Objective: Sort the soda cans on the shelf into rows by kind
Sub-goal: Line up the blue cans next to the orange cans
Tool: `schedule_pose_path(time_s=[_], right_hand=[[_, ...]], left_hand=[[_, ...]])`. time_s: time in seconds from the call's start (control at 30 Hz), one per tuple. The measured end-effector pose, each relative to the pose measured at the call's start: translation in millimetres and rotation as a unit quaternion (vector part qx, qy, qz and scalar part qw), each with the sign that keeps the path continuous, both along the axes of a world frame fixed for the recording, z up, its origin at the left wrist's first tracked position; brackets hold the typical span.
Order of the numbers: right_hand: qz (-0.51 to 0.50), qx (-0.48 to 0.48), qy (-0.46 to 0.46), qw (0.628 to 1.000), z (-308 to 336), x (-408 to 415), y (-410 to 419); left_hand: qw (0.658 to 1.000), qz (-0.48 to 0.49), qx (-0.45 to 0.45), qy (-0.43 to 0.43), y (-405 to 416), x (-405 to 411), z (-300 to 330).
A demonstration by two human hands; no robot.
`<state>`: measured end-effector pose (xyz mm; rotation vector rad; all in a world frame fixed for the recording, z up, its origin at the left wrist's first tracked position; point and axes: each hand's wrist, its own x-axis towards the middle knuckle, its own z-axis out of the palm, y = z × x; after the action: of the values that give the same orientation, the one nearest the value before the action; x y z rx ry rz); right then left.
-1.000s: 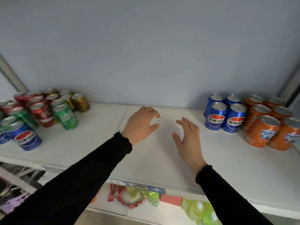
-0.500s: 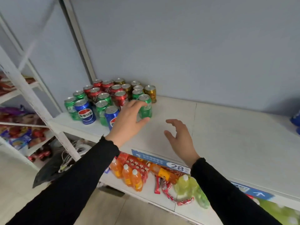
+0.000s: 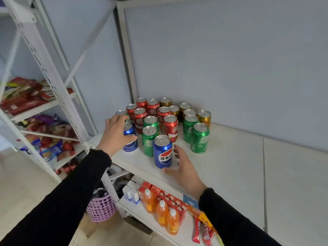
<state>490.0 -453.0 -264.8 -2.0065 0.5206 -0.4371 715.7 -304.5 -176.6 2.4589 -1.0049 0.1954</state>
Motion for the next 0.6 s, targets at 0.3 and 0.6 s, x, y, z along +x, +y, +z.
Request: schedule_pose_path(time_s=[0.3, 0.6], right_hand=[[-0.092, 0.012, 0.012, 0.996, -16.4, 35.0, 13.5], [-0.235, 0.037, -0.05, 0.97, 15.8, -18.3, 30.0]], left_hand=[[0.953, -0.139, 0.265, -0.054, -8.6, 65.6, 14.5], [0.909, -0.329, 0.256, 0.007, -18.2, -2.5, 70.1]])
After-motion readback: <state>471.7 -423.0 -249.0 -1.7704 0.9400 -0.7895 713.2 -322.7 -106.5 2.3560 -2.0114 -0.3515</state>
